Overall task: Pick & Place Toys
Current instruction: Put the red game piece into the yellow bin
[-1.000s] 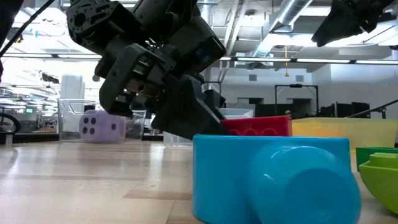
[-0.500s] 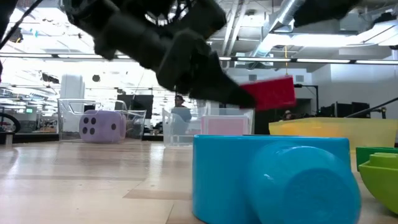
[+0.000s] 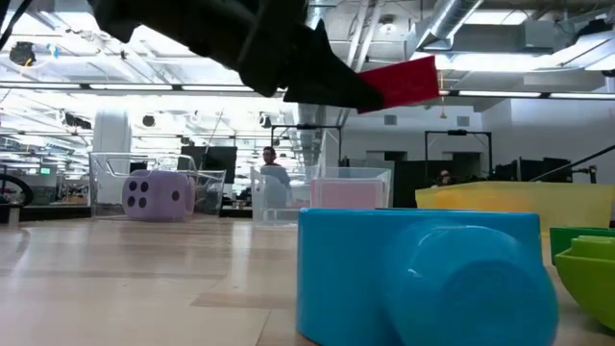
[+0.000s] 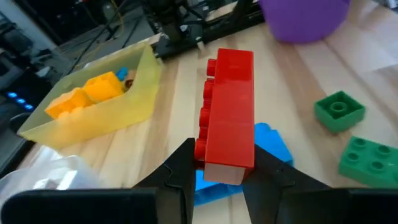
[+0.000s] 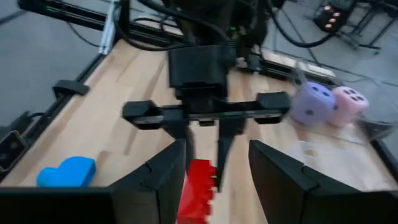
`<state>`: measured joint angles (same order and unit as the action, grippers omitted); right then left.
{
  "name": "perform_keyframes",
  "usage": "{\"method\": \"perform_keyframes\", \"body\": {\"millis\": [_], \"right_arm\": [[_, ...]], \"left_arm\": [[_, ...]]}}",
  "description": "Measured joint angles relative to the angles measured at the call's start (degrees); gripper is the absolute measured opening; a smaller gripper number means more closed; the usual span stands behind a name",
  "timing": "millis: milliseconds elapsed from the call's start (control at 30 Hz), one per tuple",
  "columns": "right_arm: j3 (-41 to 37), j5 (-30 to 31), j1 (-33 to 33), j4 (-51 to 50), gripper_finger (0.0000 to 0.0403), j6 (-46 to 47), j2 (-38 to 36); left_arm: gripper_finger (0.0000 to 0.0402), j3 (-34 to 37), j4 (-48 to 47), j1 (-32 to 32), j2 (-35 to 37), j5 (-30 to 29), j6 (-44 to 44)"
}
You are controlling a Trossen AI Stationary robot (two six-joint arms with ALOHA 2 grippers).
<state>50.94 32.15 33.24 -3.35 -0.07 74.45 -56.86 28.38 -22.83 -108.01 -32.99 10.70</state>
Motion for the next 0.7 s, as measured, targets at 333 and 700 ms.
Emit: {"method": "perform_keyframes", "body": {"millis": [333, 700], "right_arm": [[0.04, -2.28, -3.3, 0.65, 0.017, 0.33, 3.05], [5.95, -2.15, -4.37, -6.82, 0.0198, 2.5, 8.26]], "left_arm": [[0.0088, 0.0, 6.99, 0.09, 0.0, -5.22, 0.72], [0.0088, -0.02, 10.3, 0.09, 0.0, -5.53, 2.58]]}}
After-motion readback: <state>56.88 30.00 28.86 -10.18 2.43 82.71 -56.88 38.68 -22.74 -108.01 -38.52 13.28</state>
